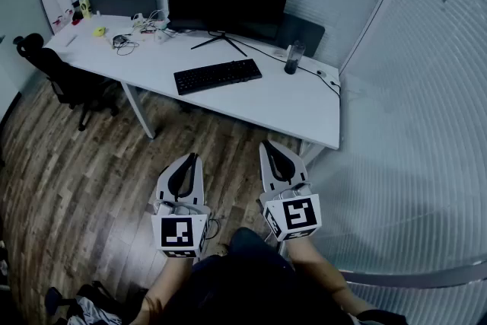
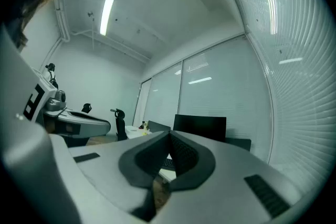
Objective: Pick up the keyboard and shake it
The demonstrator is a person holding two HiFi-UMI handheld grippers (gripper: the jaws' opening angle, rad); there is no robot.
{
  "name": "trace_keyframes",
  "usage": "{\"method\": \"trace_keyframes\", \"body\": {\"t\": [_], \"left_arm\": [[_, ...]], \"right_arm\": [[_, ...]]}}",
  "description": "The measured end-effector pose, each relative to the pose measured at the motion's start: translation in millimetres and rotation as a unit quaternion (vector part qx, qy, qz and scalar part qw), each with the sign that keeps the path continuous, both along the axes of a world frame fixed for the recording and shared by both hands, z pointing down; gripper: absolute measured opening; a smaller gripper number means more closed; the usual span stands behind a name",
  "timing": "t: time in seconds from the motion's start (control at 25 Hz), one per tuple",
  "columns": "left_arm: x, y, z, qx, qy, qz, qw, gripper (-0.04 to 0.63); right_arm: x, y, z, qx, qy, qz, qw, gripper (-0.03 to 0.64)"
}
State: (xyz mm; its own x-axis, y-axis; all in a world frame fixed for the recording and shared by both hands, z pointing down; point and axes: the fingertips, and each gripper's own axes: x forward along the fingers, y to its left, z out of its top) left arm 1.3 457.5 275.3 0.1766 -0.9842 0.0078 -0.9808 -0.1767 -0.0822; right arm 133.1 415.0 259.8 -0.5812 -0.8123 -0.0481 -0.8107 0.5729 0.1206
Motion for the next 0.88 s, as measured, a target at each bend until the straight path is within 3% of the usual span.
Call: {"method": "trace_keyframes", "body": {"t": [0.48,0.52,0.6,0.64,0.76,0.88], "left_arm": [[-14,-88,20,-0.007,0.009,-0.002,0.9999,0.037],[-18,-101,22,-0.008,0.011,-0.006,0.9999,0.043],[-26,-131,24,-0.013,0.017,-0.013,0.9997,0.143],[-30,-146,25,-0.014,0.02,-0.016,0.9996,0.158],[-40,-193,25,-0.01,0.027,-0.032,0.9991,0.161],[-49,-236,29,-0.011,0.036,-0.05,0.9981,0.175]], "right_arm": [[-8,-98,31,-0.019,-0.003,-0.017,1.0,0.031],[-10,-111,36,-0.024,-0.003,-0.023,0.999,0.031],[-13,-143,45,-0.038,-0.004,-0.031,0.999,0.032],[-14,-160,48,-0.045,-0.003,-0.036,0.998,0.036],[-17,-214,56,-0.06,0.008,-0.05,0.997,0.133],[-16,-267,65,-0.074,0.018,-0.065,0.995,0.141]]}}
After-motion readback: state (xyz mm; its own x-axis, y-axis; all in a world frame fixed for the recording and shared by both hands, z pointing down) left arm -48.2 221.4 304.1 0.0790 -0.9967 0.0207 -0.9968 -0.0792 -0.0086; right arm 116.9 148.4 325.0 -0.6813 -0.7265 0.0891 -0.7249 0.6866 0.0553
